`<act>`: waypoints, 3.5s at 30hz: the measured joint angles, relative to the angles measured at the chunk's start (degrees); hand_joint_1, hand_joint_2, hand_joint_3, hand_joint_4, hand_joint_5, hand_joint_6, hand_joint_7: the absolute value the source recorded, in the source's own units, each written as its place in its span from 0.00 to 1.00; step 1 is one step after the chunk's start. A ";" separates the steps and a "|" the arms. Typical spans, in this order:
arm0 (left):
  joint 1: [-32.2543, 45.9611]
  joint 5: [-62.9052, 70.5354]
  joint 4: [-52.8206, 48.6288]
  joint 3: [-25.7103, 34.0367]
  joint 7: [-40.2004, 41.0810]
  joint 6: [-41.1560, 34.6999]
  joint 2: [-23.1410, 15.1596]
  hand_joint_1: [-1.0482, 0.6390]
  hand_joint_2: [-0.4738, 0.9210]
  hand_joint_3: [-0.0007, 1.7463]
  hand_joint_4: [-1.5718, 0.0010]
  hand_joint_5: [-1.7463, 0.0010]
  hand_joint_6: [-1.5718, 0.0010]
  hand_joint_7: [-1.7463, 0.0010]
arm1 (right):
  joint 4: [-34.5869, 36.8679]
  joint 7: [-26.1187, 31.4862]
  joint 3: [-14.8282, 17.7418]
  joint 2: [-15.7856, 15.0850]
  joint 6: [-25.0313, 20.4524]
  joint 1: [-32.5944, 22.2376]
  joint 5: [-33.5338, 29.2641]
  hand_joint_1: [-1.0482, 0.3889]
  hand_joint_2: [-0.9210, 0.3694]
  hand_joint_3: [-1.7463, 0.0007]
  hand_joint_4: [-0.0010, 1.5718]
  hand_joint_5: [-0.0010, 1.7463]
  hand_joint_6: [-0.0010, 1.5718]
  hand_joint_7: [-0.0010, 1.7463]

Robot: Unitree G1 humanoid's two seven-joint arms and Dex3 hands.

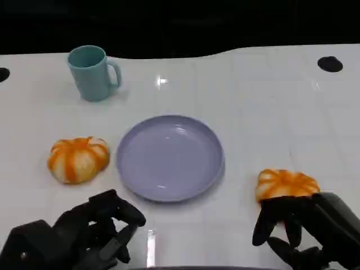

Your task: Grasp the bread from the table and place it into the plate.

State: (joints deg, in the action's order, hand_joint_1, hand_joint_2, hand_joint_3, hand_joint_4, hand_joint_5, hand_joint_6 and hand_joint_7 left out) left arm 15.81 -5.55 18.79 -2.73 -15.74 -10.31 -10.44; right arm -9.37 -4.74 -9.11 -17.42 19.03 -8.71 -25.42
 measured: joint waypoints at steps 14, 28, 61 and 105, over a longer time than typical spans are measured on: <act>0.02 -0.04 -0.28 0.22 -0.01 0.65 0.00 0.37 1.00 0.27 0.60 0.00 0.63 0.23 | -0.13 -0.01 0.00 -0.01 -0.27 -0.04 0.01 0.69 0.51 0.29 0.61 0.96 0.61 0.64; 0.46 0.02 -0.25 0.25 0.00 1.15 0.00 0.37 1.00 0.26 0.59 0.00 0.61 0.23 | -1.53 -0.22 0.00 0.06 -1.21 -1.29 0.02 0.72 0.50 0.33 0.60 0.97 0.60 0.59; 0.18 -0.31 0.54 0.29 -0.22 -0.46 -0.19 0.38 1.00 0.28 0.60 0.00 0.64 0.22 | -21.48 -7.16 1.57 -0.95 -20.83 -2.41 -20.40 0.43 0.12 0.99 0.00 0.33 0.19 0.06; 0.30 0.15 3.40 -0.36 0.40 -3.00 0.62 0.38 1.00 0.27 0.60 0.00 0.64 0.22 | 24.97 8.37 -9.98 1.17 -18.98 21.83 -22.48 0.64 0.13 0.74 0.60 0.93 0.67 0.48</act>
State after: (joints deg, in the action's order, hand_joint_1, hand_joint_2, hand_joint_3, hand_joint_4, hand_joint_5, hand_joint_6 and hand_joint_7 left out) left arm 16.11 -5.40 22.19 -3.09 -15.34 -13.30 -9.82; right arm 15.60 3.63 -19.09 -16.25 0.05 13.12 -47.90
